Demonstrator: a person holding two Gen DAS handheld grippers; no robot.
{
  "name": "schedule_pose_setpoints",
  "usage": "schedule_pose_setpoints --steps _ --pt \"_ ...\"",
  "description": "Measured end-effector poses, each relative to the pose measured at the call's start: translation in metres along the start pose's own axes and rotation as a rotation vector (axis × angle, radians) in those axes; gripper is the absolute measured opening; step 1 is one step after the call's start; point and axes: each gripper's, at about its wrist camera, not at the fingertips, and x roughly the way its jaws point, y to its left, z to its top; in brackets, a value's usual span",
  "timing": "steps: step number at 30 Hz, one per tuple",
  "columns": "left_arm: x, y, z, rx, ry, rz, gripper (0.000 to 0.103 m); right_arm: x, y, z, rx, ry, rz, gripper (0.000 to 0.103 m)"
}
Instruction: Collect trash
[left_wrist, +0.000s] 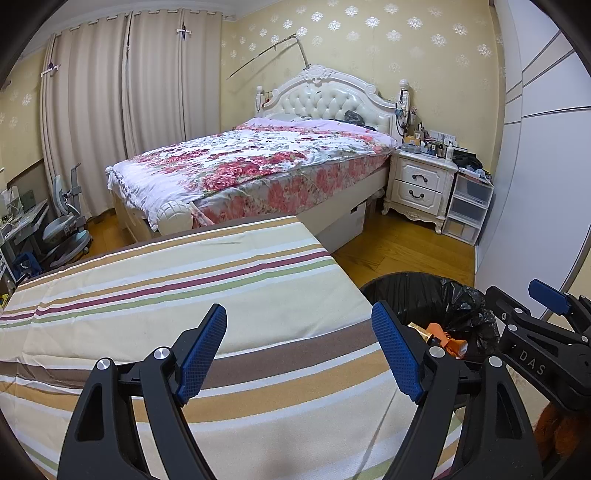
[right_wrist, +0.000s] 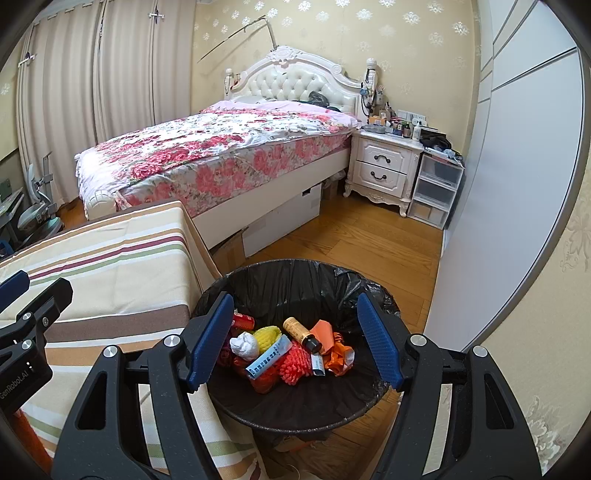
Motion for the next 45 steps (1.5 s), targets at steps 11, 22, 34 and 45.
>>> schedule_pose_setpoints --steps 11,22,34,45 --pt "-0.0001 0.0002 0.0001 0.000 -0.001 0.001 0.078 0.0000 0.0002 -0.0003 0.000 -0.001 0.000 0.068" --pt "-0.0004 0.0006 -0.0006 -0.002 -0.001 -0.001 0.078 -0.0001 0.0003 -0.0006 0.000 -0.001 0.000 0.068" --pt "-0.0006 0.0015 -0.0007 -0.001 -0.003 0.002 0.078 0.0000 0.0006 -0.0010 0.000 -0.002 0.000 0.068" --pt "-0.0029 0.0096 0.0016 0.004 -0.015 0.015 0.078 -0.0018 0.0043 -0.0003 -0.003 0.002 0.002 0.068"
